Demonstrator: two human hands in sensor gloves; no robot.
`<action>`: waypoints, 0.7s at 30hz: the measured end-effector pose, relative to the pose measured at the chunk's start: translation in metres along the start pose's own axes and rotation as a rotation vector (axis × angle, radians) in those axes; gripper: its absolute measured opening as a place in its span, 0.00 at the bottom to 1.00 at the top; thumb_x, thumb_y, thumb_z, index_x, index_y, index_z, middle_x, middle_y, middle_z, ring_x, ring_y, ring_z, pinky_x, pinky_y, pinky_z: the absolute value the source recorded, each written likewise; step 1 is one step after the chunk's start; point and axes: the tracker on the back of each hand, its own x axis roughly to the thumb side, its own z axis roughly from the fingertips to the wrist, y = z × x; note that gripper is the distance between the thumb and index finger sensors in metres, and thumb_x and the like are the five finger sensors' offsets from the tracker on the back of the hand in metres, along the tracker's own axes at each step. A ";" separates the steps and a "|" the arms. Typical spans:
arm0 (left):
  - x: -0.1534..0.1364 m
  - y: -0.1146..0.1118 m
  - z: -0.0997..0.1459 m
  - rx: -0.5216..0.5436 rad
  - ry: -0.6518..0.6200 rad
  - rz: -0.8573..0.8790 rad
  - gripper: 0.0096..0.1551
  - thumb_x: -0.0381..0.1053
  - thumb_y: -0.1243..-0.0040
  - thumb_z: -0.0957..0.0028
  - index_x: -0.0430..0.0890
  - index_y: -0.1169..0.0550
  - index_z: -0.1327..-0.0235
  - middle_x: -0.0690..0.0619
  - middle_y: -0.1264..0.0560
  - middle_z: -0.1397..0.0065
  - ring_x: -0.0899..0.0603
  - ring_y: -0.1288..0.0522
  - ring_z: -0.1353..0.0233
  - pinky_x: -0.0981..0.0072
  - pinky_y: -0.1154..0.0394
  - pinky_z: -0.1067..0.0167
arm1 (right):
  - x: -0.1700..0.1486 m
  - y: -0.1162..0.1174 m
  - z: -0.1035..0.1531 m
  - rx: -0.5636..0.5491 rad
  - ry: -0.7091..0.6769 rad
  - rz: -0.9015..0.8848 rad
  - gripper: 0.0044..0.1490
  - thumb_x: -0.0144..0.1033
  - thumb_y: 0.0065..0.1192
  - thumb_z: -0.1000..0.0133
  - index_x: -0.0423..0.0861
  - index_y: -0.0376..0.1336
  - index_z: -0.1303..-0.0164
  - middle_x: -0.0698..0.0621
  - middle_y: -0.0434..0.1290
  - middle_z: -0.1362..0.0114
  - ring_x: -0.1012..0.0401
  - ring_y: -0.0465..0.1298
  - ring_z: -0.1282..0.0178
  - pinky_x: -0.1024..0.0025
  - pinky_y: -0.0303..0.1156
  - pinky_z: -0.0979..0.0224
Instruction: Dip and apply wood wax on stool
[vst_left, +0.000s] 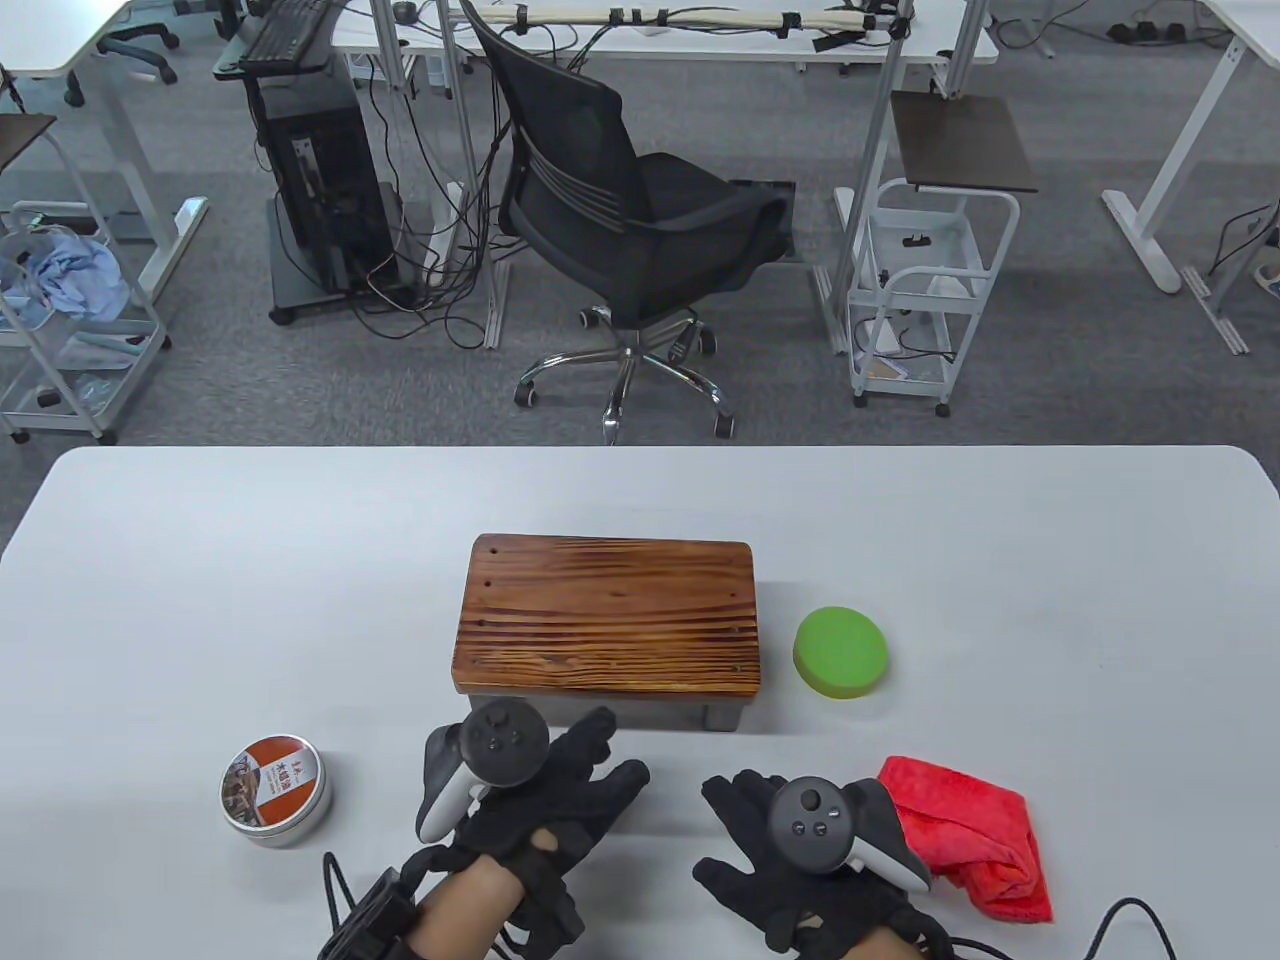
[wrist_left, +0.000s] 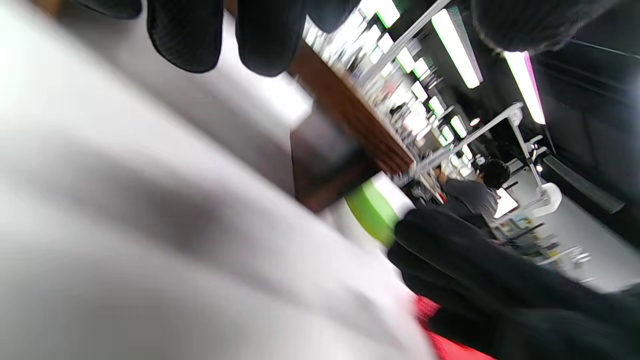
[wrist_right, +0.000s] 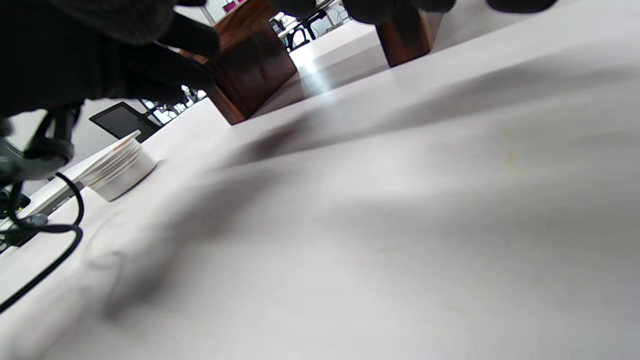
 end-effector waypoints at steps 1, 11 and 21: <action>0.003 0.008 0.005 0.092 -0.037 -0.118 0.60 0.77 0.43 0.49 0.42 0.44 0.15 0.34 0.36 0.17 0.21 0.37 0.22 0.20 0.42 0.32 | 0.000 0.000 0.000 0.000 -0.001 0.002 0.57 0.71 0.49 0.42 0.49 0.41 0.11 0.36 0.44 0.12 0.34 0.48 0.15 0.23 0.54 0.27; -0.025 0.063 0.016 0.427 -0.033 -0.526 0.72 0.80 0.43 0.53 0.49 0.68 0.18 0.30 0.69 0.15 0.18 0.68 0.21 0.13 0.59 0.33 | 0.003 0.005 -0.003 0.012 0.014 0.035 0.57 0.71 0.49 0.42 0.49 0.42 0.11 0.36 0.44 0.12 0.34 0.48 0.15 0.23 0.54 0.27; -0.066 0.068 0.016 0.426 0.039 -0.481 0.74 0.81 0.42 0.54 0.50 0.71 0.20 0.30 0.76 0.18 0.19 0.74 0.23 0.13 0.65 0.37 | 0.005 0.012 -0.010 0.048 0.050 0.086 0.57 0.71 0.50 0.42 0.49 0.42 0.11 0.36 0.44 0.12 0.34 0.48 0.15 0.23 0.54 0.27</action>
